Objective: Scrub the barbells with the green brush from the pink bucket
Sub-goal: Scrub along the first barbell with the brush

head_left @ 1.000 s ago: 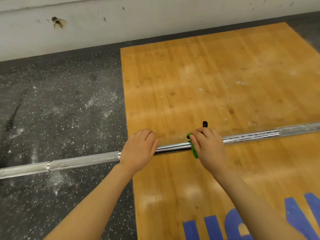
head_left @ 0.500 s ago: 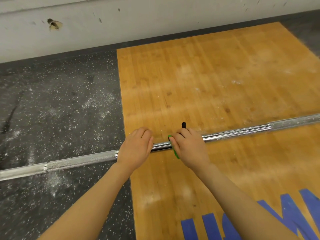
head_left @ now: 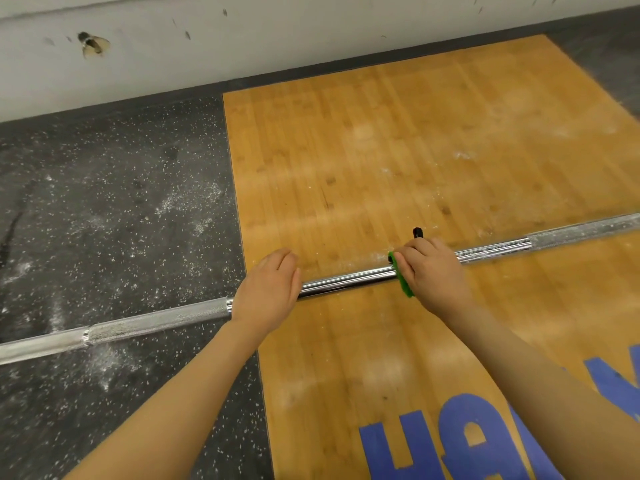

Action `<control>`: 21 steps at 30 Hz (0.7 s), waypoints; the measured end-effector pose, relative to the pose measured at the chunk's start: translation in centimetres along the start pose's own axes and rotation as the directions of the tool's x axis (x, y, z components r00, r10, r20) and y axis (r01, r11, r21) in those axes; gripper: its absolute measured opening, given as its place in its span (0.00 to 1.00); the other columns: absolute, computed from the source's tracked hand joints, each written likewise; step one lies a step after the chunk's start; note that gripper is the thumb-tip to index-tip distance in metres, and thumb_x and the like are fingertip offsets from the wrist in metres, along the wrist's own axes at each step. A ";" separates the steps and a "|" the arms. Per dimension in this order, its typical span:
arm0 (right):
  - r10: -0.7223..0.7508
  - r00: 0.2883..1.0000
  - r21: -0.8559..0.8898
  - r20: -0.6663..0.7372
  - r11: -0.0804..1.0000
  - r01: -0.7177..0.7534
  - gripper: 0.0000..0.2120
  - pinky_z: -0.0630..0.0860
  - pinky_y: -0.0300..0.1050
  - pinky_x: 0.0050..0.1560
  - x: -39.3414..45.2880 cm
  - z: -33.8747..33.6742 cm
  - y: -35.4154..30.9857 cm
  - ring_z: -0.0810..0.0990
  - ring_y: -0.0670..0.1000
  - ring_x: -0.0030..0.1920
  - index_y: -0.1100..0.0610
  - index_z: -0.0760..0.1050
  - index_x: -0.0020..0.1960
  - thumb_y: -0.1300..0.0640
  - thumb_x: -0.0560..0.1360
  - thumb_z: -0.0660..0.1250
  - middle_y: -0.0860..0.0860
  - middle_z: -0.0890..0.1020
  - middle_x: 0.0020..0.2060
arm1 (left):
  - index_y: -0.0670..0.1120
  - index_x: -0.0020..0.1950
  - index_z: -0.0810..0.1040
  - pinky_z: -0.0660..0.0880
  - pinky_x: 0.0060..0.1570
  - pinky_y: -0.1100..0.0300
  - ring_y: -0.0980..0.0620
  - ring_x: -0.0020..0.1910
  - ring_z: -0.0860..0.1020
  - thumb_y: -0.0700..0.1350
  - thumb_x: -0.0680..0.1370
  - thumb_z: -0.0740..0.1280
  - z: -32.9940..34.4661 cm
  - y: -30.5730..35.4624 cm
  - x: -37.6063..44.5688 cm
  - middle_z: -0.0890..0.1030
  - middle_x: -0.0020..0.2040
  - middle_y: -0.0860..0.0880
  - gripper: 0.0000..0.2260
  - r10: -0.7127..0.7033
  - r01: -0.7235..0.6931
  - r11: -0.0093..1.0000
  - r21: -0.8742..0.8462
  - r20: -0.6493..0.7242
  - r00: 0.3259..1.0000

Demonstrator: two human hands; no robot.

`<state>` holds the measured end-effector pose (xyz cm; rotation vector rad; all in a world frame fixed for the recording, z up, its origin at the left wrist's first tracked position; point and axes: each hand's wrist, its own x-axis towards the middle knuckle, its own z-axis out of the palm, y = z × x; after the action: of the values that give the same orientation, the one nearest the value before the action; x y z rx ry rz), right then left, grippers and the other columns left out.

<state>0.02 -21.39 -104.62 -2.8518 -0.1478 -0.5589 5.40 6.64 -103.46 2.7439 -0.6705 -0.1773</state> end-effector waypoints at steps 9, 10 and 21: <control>0.096 0.992 0.099 0.083 0.990 -0.104 0.21 0.72 0.49 0.46 -0.2 -1.6 -1.5 0.76 0.57 0.45 0.61 0.82 0.50 0.51 0.80 0.54 0.55 0.81 0.44 | 0.41 0.68 0.71 0.73 0.57 0.50 0.44 0.65 0.72 0.46 0.83 0.53 -0.5 0.7 -0.4 0.69 0.71 0.45 0.17 -0.080 0.081 0.997 -0.017 0.074 0.994; 0.091 0.993 0.106 0.078 0.989 -0.099 0.21 0.70 0.47 0.47 -0.2 -1.8 -1.6 0.75 0.57 0.45 0.62 0.82 0.50 0.51 0.80 0.54 0.55 0.81 0.44 | 0.41 0.68 0.70 0.73 0.56 0.50 0.44 0.64 0.73 0.47 0.84 0.52 -0.6 0.8 -0.5 0.69 0.71 0.46 0.17 -0.088 0.089 0.996 -0.018 0.085 0.992; 0.162 0.980 0.190 0.117 0.965 -0.182 0.22 0.73 0.52 0.48 -1.3 -2.9 -3.1 0.75 0.58 0.48 0.62 0.81 0.52 0.50 0.81 0.53 0.55 0.81 0.46 | 0.42 0.66 0.71 0.74 0.42 0.52 0.44 0.47 0.77 0.47 0.84 0.51 -0.3 2.0 -2.5 0.78 0.58 0.46 0.16 -0.146 0.146 0.989 0.004 0.101 0.984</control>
<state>-2.66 -19.18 -101.88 -2.6634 0.0267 -0.3444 2.43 6.22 -102.41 2.7964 -0.4927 -0.3518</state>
